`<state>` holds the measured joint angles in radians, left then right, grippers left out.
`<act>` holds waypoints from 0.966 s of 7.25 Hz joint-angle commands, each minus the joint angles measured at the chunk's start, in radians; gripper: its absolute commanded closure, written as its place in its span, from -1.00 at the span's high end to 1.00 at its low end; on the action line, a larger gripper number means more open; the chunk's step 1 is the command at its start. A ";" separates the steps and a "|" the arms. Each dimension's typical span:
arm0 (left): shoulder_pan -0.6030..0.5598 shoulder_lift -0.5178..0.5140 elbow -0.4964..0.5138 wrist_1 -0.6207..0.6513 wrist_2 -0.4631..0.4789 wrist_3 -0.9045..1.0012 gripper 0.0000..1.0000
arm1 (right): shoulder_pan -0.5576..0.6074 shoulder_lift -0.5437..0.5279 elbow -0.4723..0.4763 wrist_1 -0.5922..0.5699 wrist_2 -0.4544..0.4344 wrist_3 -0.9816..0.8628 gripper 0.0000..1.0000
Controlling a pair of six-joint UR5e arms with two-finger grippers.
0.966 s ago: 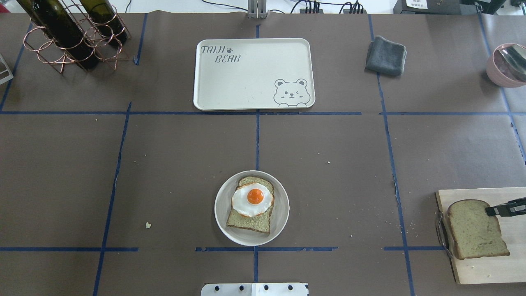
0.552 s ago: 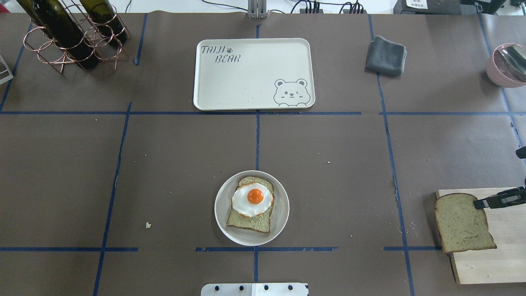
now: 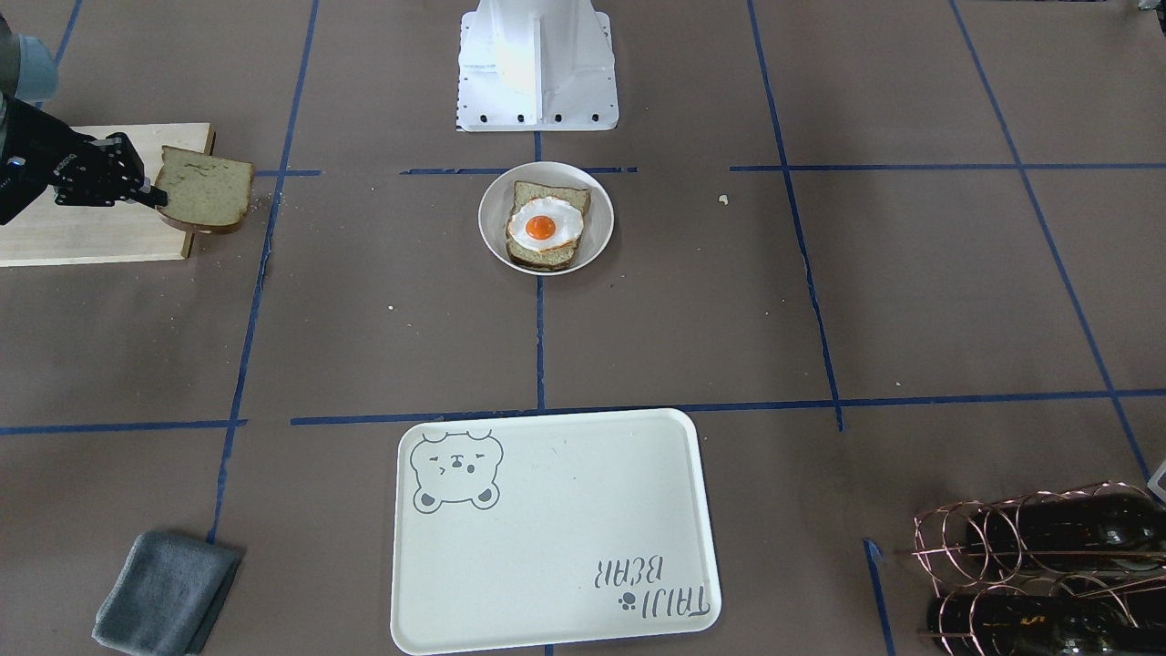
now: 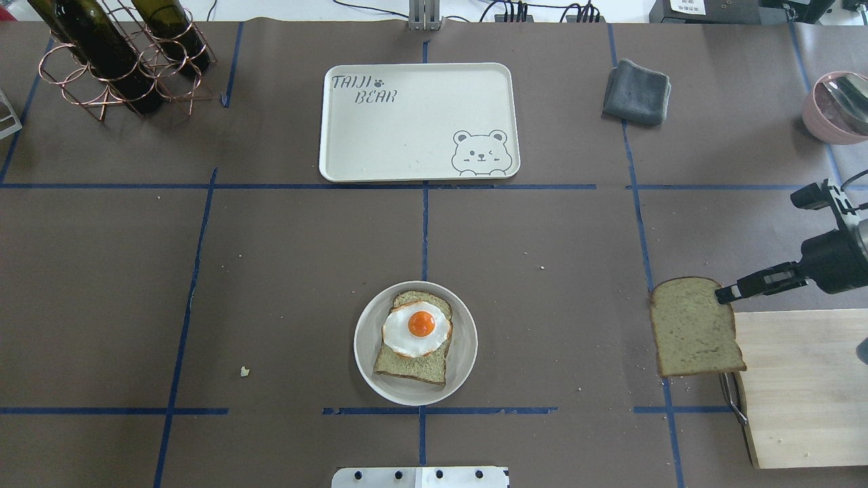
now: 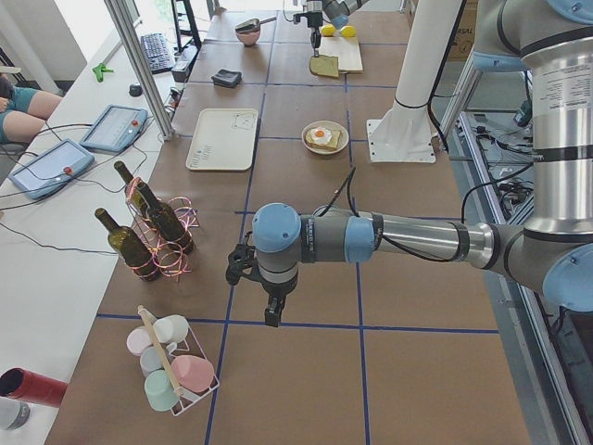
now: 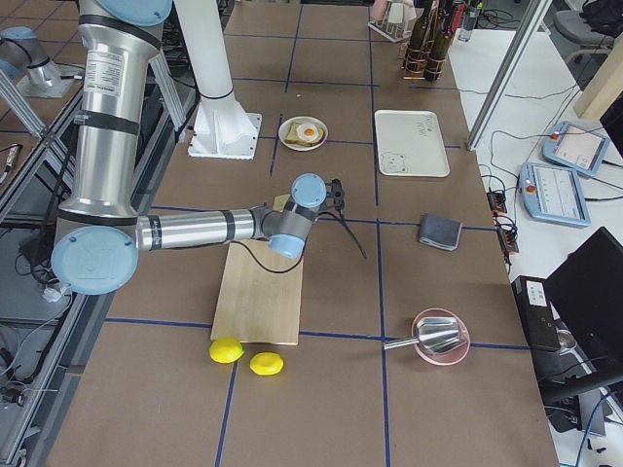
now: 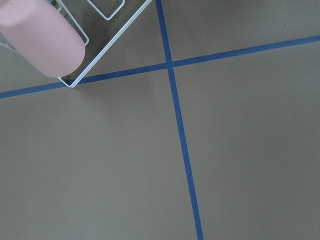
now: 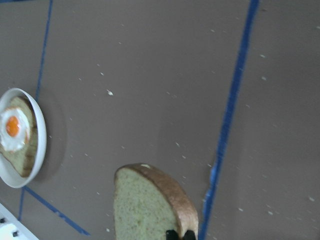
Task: Make sandwich and place on tray
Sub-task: 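Lift the bread slice with the right gripper and carry it over the egg toast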
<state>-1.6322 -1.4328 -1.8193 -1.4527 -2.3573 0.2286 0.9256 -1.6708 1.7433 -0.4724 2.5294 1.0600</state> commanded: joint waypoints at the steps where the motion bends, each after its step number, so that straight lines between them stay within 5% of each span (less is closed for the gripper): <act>1: 0.000 0.000 -0.002 0.000 -0.004 0.000 1.00 | -0.101 0.202 -0.016 -0.005 -0.044 0.191 -1.00; 4: 0.000 -0.003 0.000 -0.002 -0.005 0.000 1.00 | -0.298 0.418 -0.041 -0.081 -0.251 0.308 -1.00; 7: 0.000 -0.005 0.002 -0.002 -0.005 0.000 1.00 | -0.473 0.480 -0.047 -0.109 -0.550 0.400 -1.00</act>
<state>-1.6326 -1.4370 -1.8183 -1.4542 -2.3623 0.2285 0.5063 -1.2095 1.7008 -0.5626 2.0786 1.4429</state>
